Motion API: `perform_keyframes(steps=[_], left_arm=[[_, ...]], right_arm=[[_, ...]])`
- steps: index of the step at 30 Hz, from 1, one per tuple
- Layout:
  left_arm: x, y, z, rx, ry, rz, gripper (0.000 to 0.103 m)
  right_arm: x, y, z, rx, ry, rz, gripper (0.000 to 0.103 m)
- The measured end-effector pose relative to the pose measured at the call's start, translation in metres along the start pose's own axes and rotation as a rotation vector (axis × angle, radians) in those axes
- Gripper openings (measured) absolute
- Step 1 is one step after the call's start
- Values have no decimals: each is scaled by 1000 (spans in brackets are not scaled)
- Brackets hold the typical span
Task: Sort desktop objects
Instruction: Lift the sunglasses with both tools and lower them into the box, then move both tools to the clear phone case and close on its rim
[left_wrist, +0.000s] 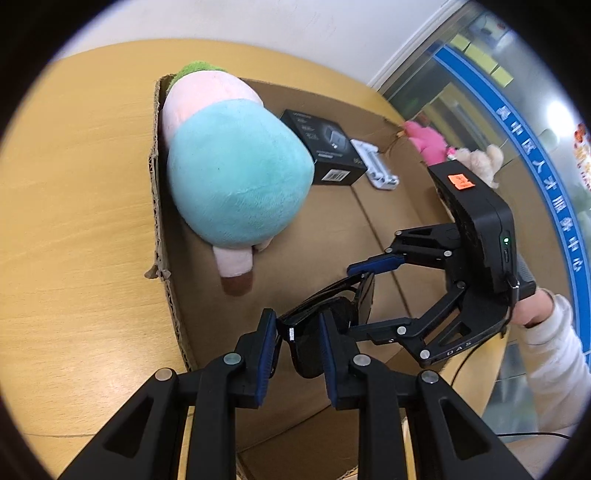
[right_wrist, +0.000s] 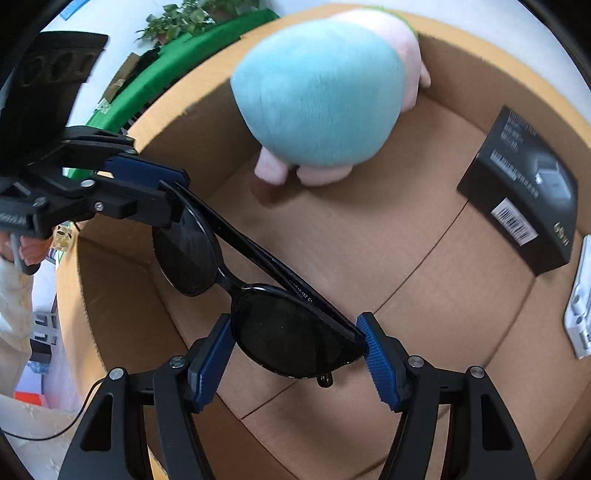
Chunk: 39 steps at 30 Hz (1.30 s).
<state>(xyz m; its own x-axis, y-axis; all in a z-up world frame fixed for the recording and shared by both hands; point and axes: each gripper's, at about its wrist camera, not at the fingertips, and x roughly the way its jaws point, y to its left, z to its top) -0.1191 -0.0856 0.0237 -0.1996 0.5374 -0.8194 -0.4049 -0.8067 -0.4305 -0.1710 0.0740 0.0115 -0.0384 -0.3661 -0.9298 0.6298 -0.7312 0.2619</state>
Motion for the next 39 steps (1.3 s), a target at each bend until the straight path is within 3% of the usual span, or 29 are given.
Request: perform_keyframes(steps=[6,11,14,16,18,21,24,30,39], left_arm=[[4,-4,-1,16,6,130,23],[-3,-7,-4,6,-30,206,23],[-27,-19,-17,14,-125,242,23],[-49,-36,-31,38,-219,268,31],[-69,-56,-45,77,-318,311,58],[-90,-97,-72,143,-520,429,75],[-94,-126,-92,158,-635,480,81],[-78,-149,-110,120,-644,433,81],[-67,-159,-124,116,-613,428,81]], right_arm=[[9,8,-3,-5,50,-3,71],[-1,14,-13,8,6,-40,79],[-35,21,-33,35,-120,-52,86],[-61,27,-52,59,-219,-90,94],[-96,35,-81,92,-349,-152,103],[-127,36,-105,158,-484,-194,103],[-140,38,-127,230,-557,-322,103],[-166,51,-179,319,-689,-488,103],[-177,71,-212,332,-731,-568,103]])
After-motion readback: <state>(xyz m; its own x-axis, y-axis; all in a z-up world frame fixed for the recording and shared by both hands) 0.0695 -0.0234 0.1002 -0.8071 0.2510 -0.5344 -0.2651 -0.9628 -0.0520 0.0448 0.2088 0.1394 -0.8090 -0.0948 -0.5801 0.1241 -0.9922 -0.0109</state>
